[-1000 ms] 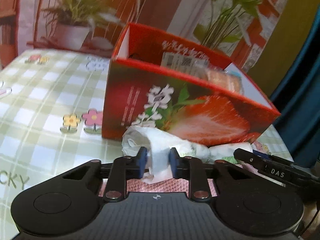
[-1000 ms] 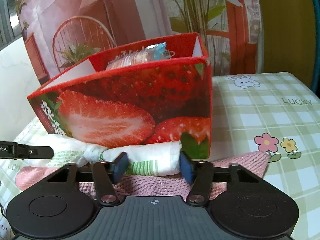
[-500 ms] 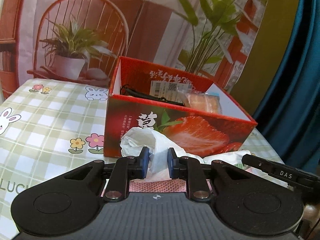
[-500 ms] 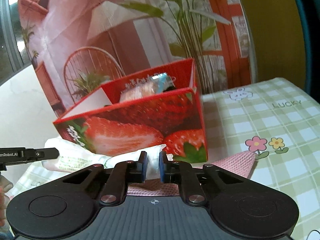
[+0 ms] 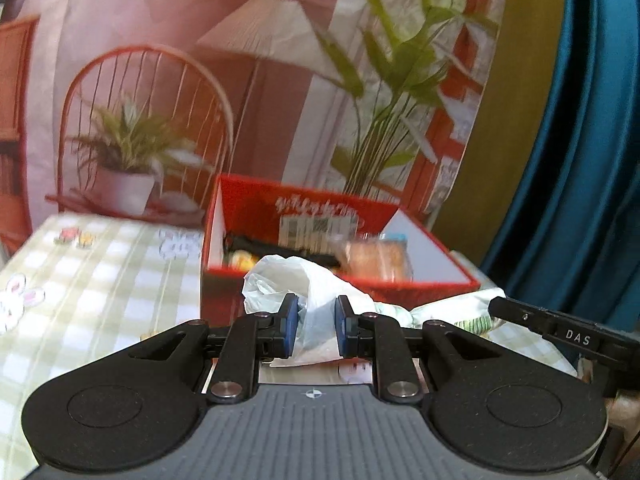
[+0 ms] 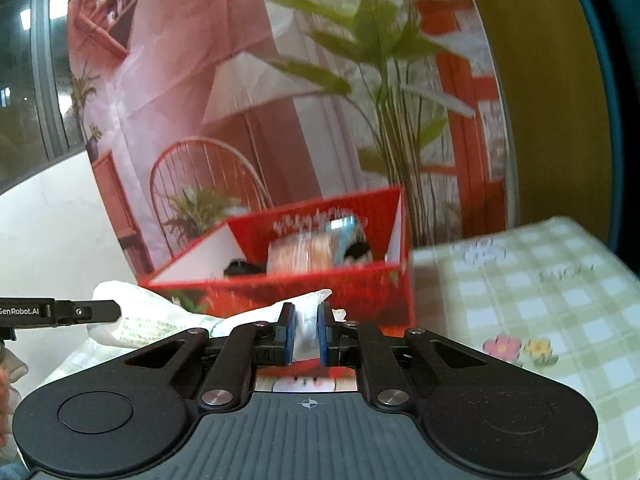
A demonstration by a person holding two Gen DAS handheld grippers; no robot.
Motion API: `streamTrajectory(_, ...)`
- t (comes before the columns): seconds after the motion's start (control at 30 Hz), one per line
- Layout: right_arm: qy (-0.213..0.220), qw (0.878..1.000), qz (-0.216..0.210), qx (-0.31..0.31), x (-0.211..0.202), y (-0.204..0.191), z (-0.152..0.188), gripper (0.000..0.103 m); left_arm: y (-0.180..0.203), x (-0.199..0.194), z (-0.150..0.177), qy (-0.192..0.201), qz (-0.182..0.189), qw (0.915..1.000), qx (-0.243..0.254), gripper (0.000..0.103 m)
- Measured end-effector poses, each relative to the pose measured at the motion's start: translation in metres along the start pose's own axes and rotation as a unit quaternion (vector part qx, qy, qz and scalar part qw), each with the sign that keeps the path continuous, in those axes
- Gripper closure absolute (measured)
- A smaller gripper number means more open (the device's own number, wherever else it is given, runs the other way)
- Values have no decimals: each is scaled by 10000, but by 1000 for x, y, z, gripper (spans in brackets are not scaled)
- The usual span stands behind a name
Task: Organize soft objects
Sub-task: 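Lift the tissue item with both grippers and carry it over the box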
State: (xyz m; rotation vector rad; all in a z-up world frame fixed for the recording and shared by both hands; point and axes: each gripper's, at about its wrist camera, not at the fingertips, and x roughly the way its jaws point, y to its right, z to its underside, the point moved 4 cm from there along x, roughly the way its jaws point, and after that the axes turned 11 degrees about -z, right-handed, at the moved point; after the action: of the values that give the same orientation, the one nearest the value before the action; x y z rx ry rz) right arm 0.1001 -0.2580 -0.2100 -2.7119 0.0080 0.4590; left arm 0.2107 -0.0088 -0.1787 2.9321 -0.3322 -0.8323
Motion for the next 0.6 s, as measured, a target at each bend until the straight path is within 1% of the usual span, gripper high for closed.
streamTrajectory(0.13, 151, 9997, -39, -198, 0, -4, -22, 93, 5, 3, -22, 173, 17, 9998, 125, 82)
streamTrajectory(0.27, 205, 9994, -65, -287, 12, -2, -46, 93, 12, 17, -45, 314, -20, 9989, 356, 82)
streamTrajectory(0.43, 128, 9988, -24, -477, 39, 5, -70, 93, 12, 47, -71, 325, -77, 9985, 423, 82)
streamTrajectory(0.6, 19, 9986, 107, -508, 75, 18, -96, 93, 10, 83, -95, 303, -157, 9984, 452, 82)
